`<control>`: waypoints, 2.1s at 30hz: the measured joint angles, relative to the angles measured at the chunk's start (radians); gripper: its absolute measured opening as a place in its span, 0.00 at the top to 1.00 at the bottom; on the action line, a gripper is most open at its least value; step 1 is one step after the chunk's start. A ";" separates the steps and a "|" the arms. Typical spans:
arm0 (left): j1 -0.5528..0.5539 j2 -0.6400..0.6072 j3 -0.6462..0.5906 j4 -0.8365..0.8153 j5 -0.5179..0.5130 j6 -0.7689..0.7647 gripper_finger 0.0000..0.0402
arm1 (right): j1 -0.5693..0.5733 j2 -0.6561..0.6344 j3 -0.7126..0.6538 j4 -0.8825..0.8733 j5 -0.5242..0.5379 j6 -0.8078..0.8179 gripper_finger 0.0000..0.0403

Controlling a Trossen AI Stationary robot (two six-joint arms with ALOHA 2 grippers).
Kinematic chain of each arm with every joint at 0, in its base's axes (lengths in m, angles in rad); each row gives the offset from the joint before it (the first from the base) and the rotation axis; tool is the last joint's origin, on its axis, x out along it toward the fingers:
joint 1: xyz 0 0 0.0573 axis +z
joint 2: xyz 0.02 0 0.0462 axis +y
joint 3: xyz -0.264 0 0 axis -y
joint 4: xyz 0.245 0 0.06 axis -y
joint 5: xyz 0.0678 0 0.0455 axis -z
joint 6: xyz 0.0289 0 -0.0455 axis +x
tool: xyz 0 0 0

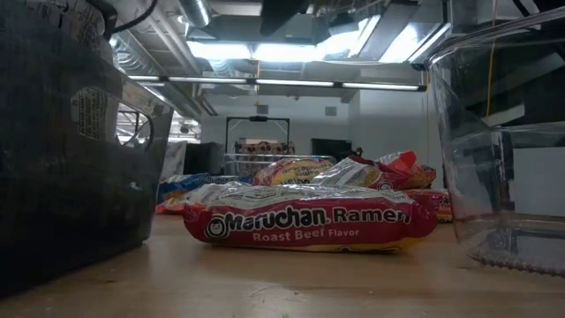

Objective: Sort Maruchan noodles
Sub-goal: Put the blue noodle pack into the black bin

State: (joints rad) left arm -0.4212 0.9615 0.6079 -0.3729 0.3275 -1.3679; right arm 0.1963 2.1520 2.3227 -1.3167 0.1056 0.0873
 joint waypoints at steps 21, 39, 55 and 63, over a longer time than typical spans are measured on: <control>0.044 0.318 0.216 -0.065 0.237 0.262 1.00 | 0.035 -0.136 0.002 -0.087 0.181 0.066 0.59; 0.045 0.440 0.216 -0.038 0.342 0.332 1.00 | 0.061 -0.136 0.002 -0.117 0.199 0.090 0.59; 0.046 0.446 0.215 0.002 0.384 0.462 0.78 | 0.061 -0.135 0.002 -0.125 0.118 0.065 0.59; 0.057 0.416 0.215 0.003 0.475 0.404 0.73 | 0.061 -0.135 0.002 -0.123 0.082 0.064 0.59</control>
State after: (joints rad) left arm -0.3638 1.3777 0.8230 -0.3702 0.8026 -0.9634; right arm 0.2569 2.0171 2.3245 -1.4393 0.1872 0.1513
